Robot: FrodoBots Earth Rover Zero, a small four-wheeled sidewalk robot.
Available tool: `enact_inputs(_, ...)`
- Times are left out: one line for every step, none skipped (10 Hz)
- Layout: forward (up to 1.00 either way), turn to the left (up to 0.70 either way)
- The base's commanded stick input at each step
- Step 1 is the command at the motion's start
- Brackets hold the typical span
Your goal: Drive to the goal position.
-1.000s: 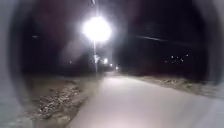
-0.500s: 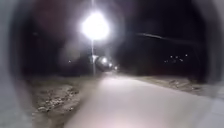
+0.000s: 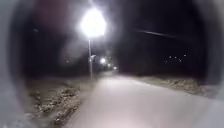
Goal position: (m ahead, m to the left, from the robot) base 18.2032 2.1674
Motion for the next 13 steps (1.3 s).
enact_inputs(1.00, 0.00)
enact_inputs(1.00, 0.00)
enact_inputs(1.00, 0.00)
enact_inputs(1.00, 0.00)
enact_inputs(1.00, 0.00)
enact_inputs(1.00, 0.00)
enact_inputs(1.00, 0.00)
enact_inputs(1.00, 0.00)
enact_inputs(1.00, 0.00)
enact_inputs(1.00, 0.00)
enact_inputs(1.00, 0.00)
enact_inputs(1.00, 0.00)
enact_inputs(1.00, 0.32)
